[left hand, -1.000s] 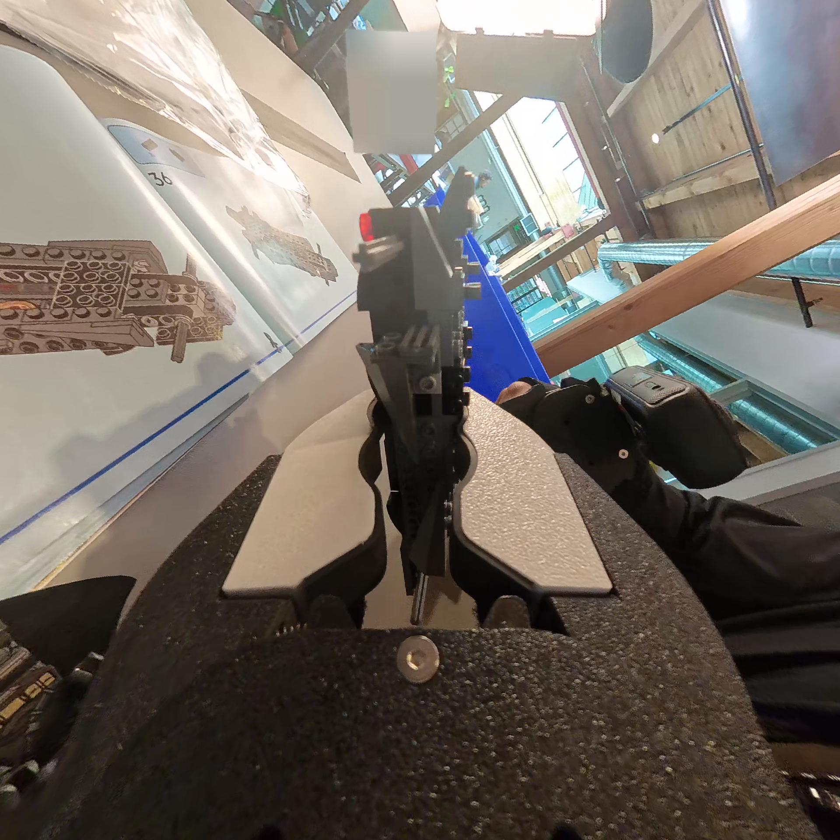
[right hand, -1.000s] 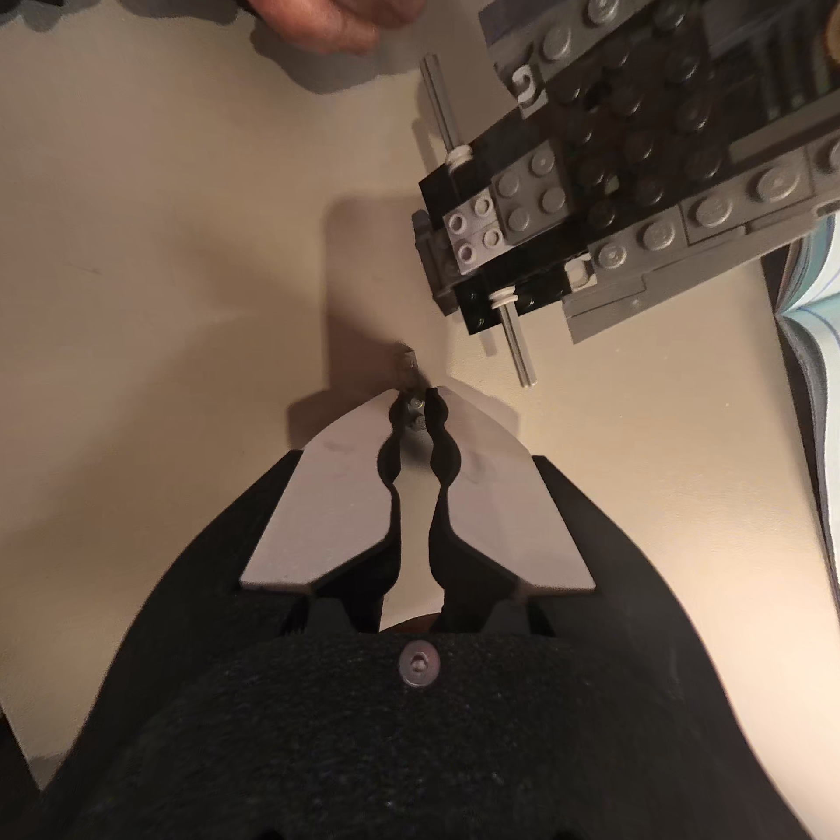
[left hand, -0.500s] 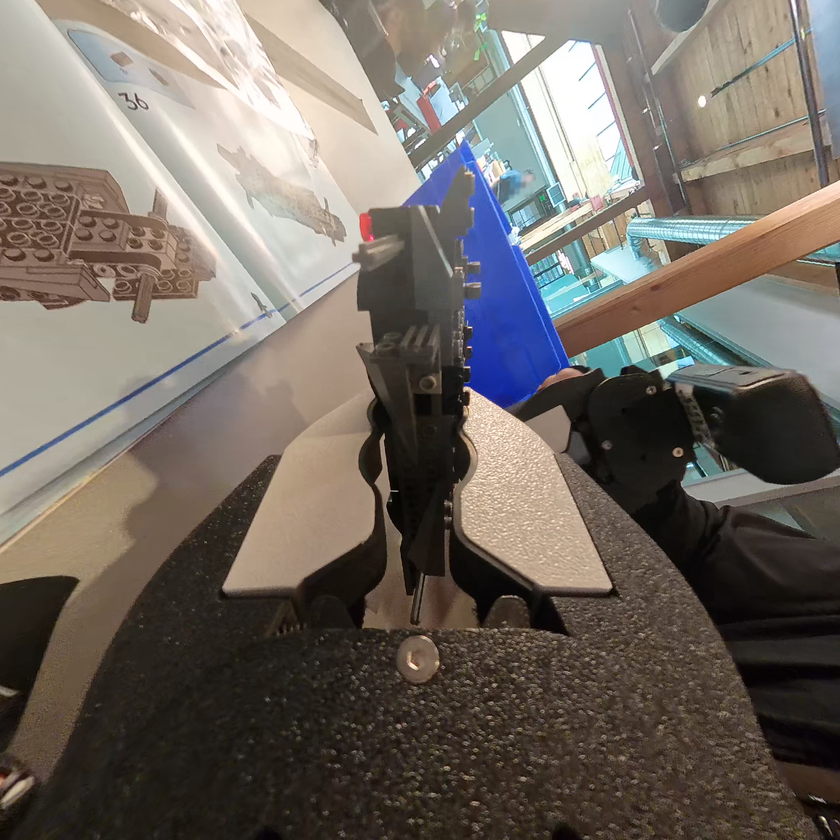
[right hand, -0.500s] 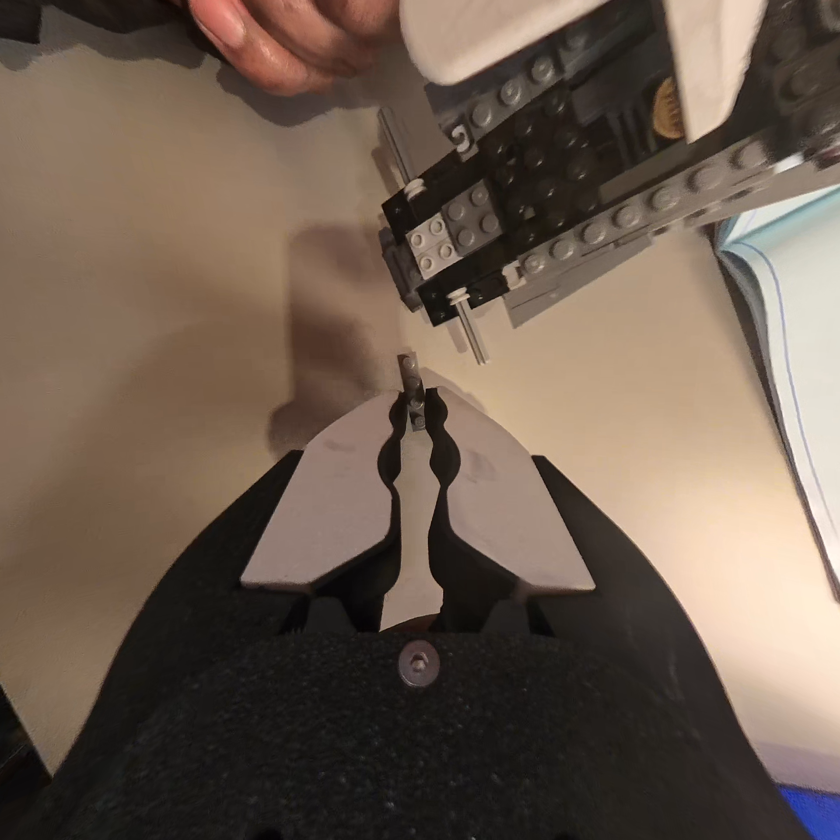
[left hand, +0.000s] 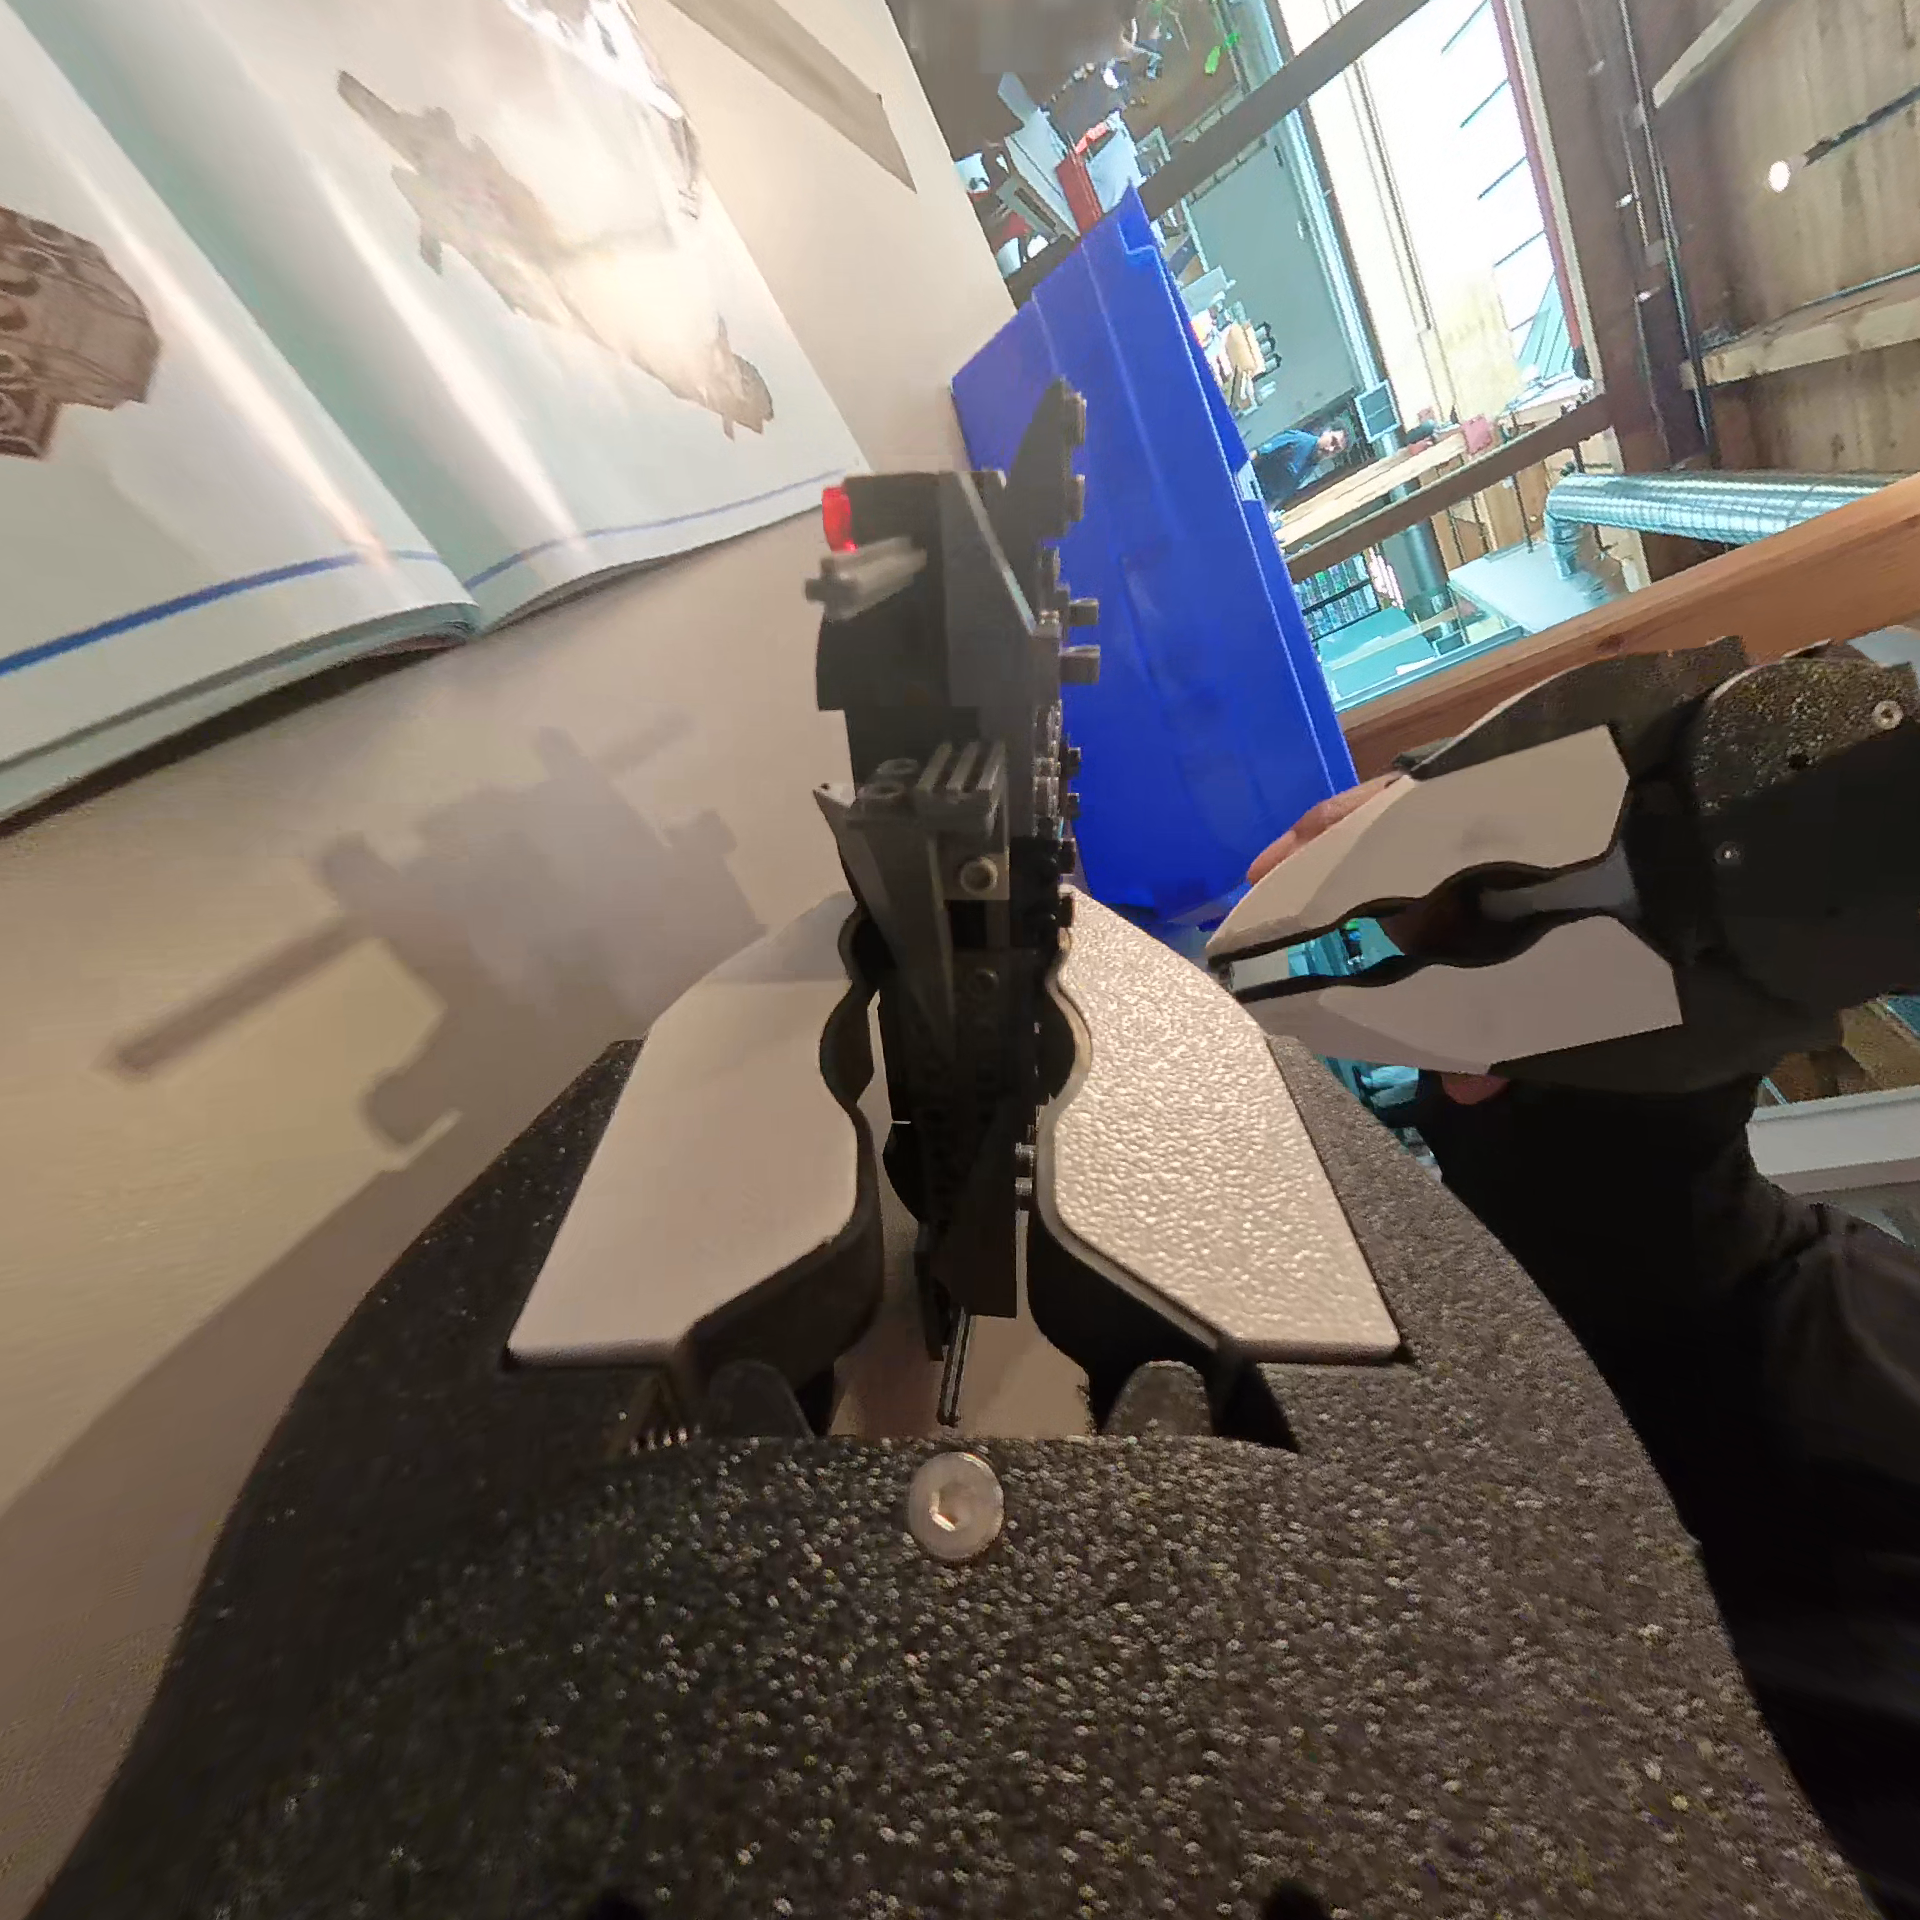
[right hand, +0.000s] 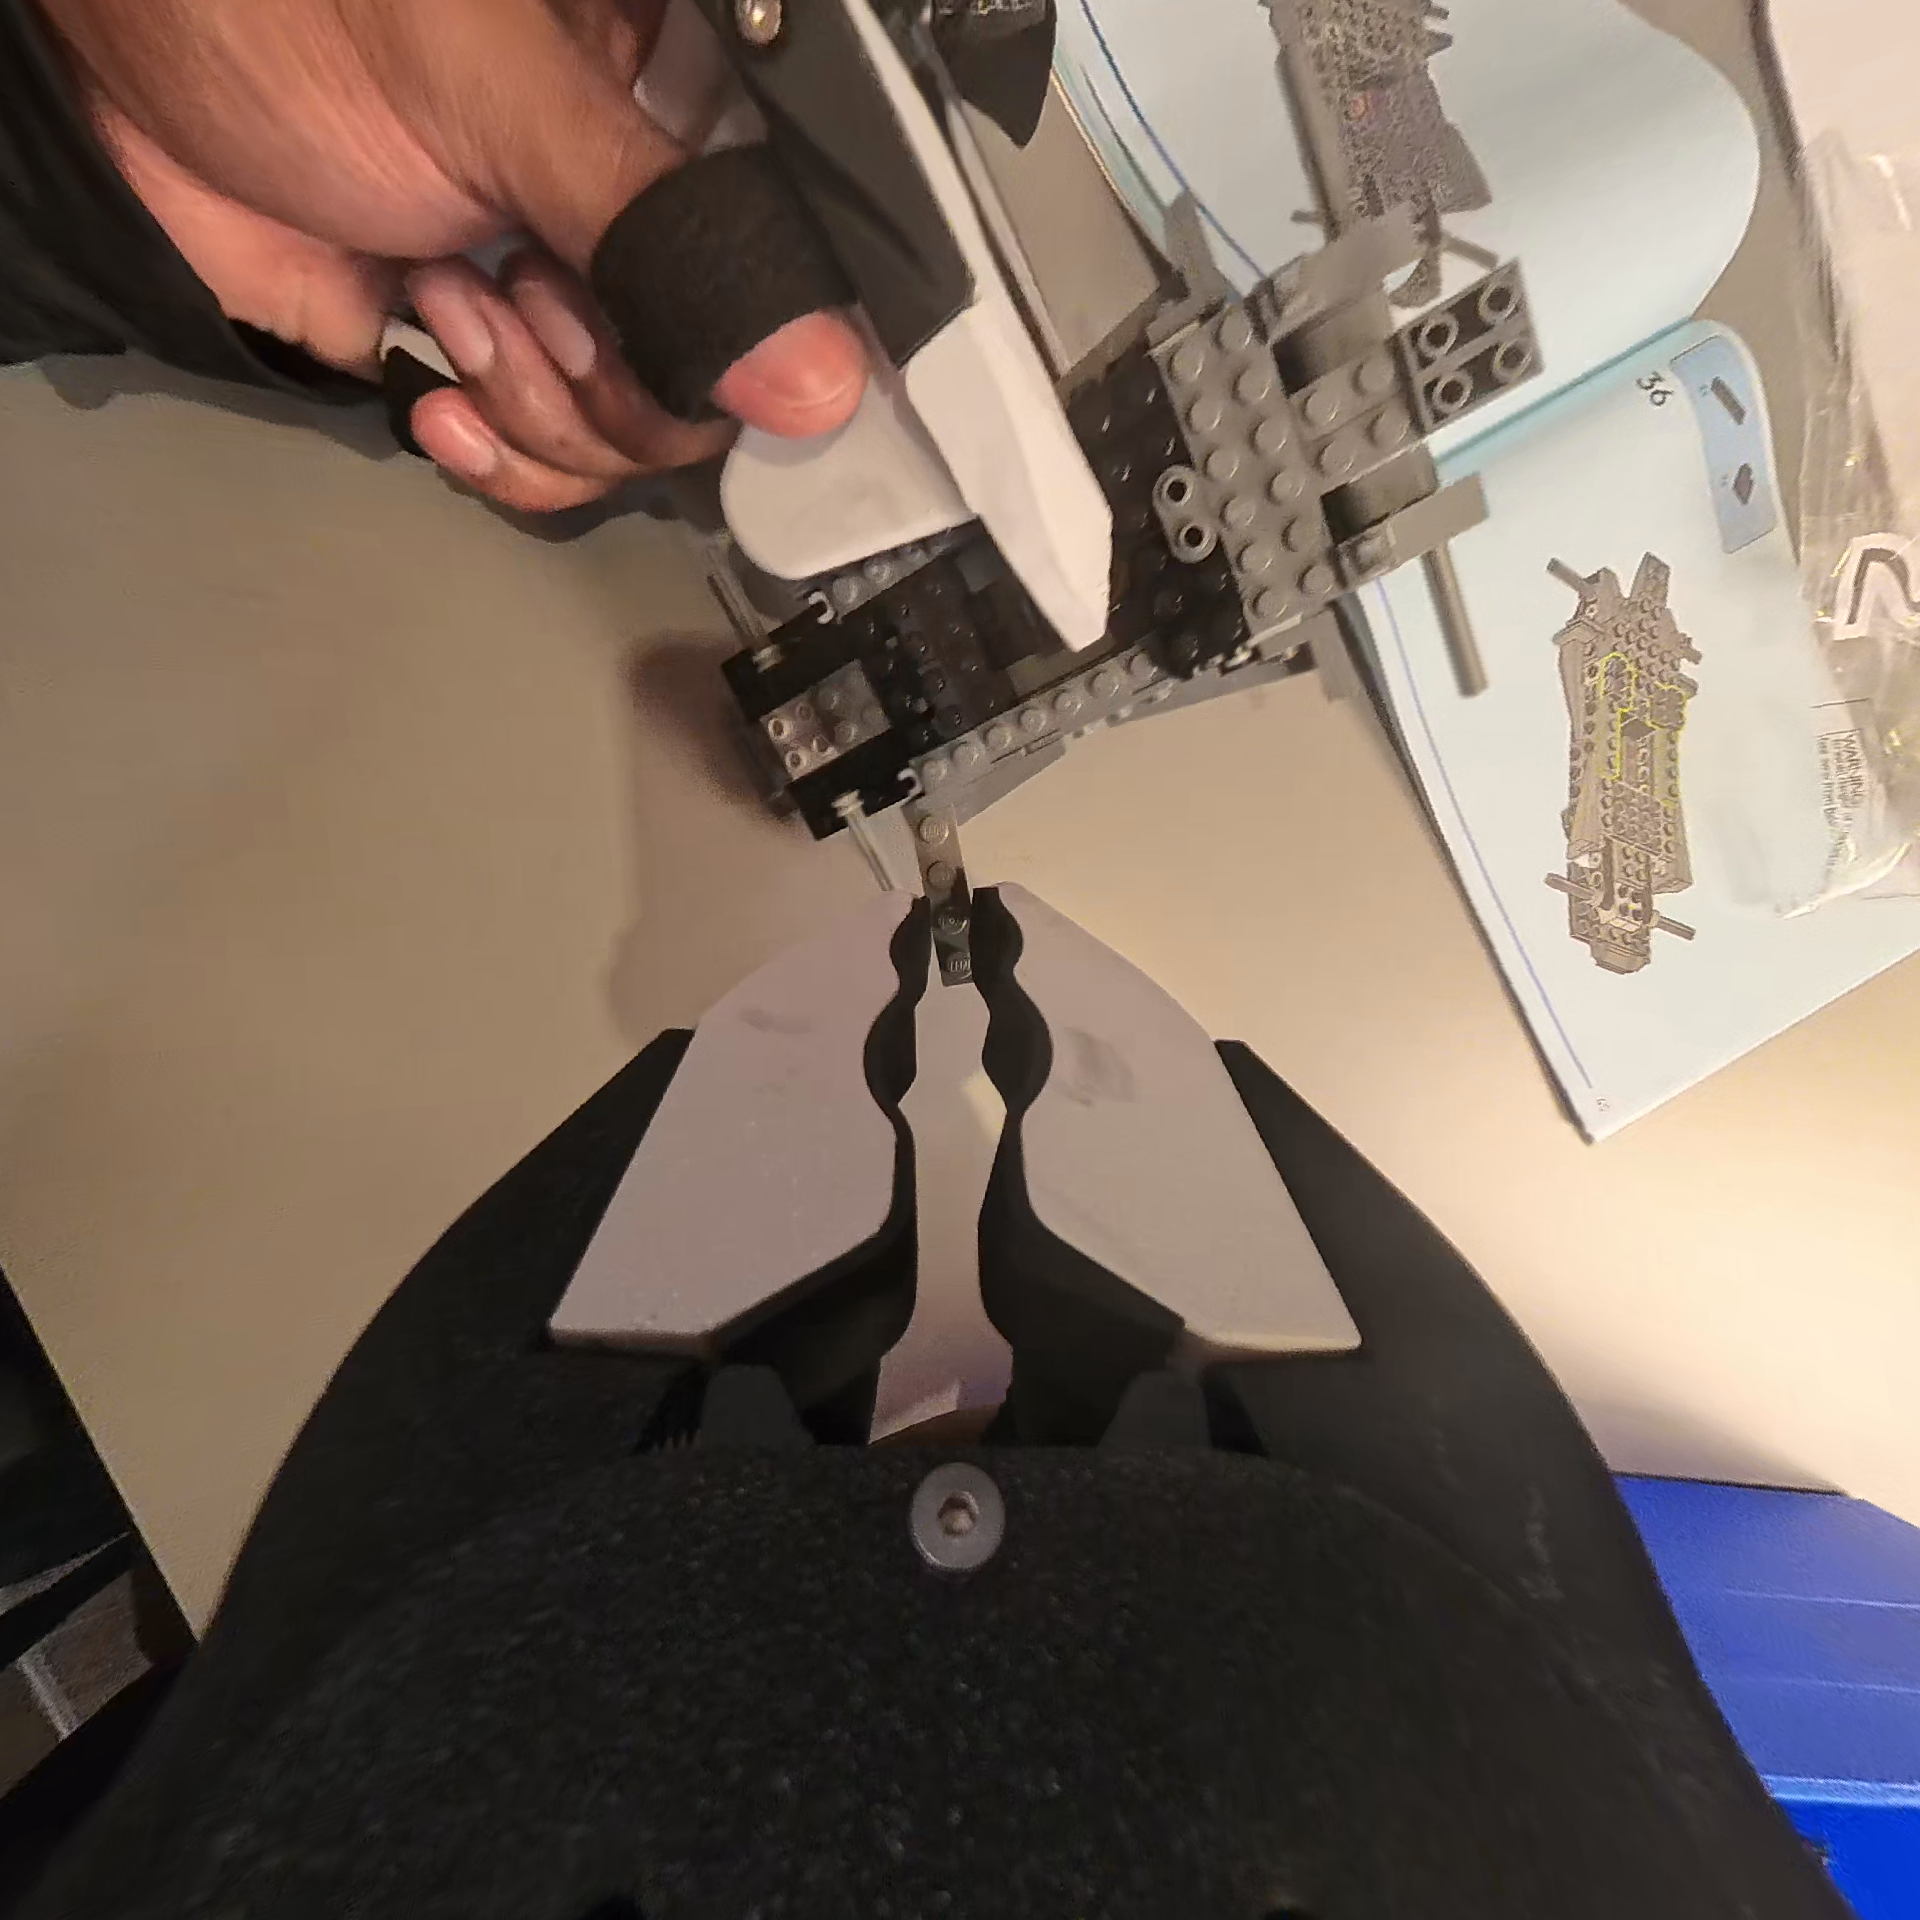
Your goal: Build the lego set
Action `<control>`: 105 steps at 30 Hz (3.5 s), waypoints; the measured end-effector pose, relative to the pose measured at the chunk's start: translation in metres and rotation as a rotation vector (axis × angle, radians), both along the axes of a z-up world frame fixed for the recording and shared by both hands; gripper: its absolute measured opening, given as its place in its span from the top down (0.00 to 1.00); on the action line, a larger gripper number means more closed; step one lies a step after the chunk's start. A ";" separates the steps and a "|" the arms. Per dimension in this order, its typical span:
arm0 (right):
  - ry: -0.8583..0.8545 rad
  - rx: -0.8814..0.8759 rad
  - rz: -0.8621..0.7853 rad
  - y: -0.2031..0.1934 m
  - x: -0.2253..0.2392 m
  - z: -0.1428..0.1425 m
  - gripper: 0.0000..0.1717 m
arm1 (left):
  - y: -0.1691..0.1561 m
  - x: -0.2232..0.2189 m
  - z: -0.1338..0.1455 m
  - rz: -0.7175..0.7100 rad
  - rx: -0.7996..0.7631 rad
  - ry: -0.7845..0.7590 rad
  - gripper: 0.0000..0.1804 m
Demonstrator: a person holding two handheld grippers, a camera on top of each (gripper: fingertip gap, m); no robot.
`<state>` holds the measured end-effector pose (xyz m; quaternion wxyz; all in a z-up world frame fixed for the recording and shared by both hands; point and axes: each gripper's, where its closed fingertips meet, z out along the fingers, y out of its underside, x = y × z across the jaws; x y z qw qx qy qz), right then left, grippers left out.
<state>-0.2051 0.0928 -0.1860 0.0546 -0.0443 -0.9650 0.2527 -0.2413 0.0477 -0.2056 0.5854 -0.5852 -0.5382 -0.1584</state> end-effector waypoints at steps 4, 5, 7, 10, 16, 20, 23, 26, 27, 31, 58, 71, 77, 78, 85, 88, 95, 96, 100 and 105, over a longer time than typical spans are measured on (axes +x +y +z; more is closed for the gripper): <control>0.011 -0.008 -0.028 -0.005 -0.007 0.005 0.95 | 0.007 0.004 0.003 -0.032 0.056 -0.008 0.84; 0.011 -0.017 -0.050 -0.008 -0.009 0.006 0.95 | 0.007 0.004 0.005 -0.033 0.078 -0.008 0.84; 0.010 -0.039 -0.112 -0.014 -0.015 0.007 0.95 | 0.009 0.004 0.008 -0.032 0.126 -0.012 0.84; 0.000 -0.088 -0.219 -0.021 -0.025 0.009 0.96 | 0.010 0.002 0.011 -0.016 0.186 -0.022 0.84; -0.030 -0.155 -0.357 -0.029 -0.033 0.008 0.96 | 0.008 -0.001 0.015 0.028 0.269 -0.038 0.84; -0.044 -0.198 -0.417 -0.033 -0.036 0.009 0.96 | 0.003 -0.005 0.016 0.066 0.306 -0.054 0.84; -0.058 -0.227 -0.454 -0.036 -0.038 0.011 0.96 | 0.000 -0.007 0.016 0.087 0.316 -0.058 0.84; -0.067 -0.240 -0.486 -0.038 -0.040 0.010 0.96 | -0.001 -0.007 0.015 0.093 0.318 -0.059 0.84; -0.067 -0.242 -0.497 -0.039 -0.041 0.009 0.96 | -0.001 -0.007 0.015 0.094 0.317 -0.059 0.84; -0.068 -0.240 -0.522 -0.040 -0.042 0.006 0.96 | -0.001 -0.008 0.015 0.099 0.317 -0.059 0.84; -0.103 -0.282 -0.628 -0.040 -0.044 0.001 0.95 | -0.004 -0.010 0.012 0.119 0.314 -0.075 0.84; -0.105 -0.305 -0.615 -0.044 -0.041 0.003 0.91 | -0.005 -0.010 0.012 0.120 0.330 -0.087 0.84; -0.077 -0.358 -0.612 -0.043 -0.045 0.014 0.83 | -0.008 -0.011 0.012 0.127 0.362 -0.110 0.84; -0.076 -0.381 -0.614 -0.042 -0.047 0.016 0.81 | -0.008 -0.012 0.012 0.129 0.372 -0.116 0.84; -0.096 -0.542 -0.617 -0.034 -0.059 0.015 0.78 | -0.013 -0.013 0.010 0.136 0.412 -0.155 0.84; -0.067 -0.688 -0.614 -0.038 -0.078 0.026 0.79 | -0.015 -0.013 0.010 0.131 0.418 -0.167 0.84; -0.185 -0.905 -0.545 -0.050 -0.101 0.024 0.78 | -0.022 -0.015 0.015 0.118 0.452 -0.151 0.84; -0.217 -0.934 -0.545 -0.049 -0.101 0.020 0.78 | -0.022 -0.015 0.016 0.112 0.464 -0.151 0.84; -0.400 -1.047 -0.499 -0.047 -0.089 0.024 0.77 | -0.022 -0.014 0.019 0.092 0.487 -0.147 0.84; -0.477 -1.021 -0.420 -0.050 -0.080 0.015 0.74 | -0.021 -0.013 0.021 0.065 0.486 -0.129 0.84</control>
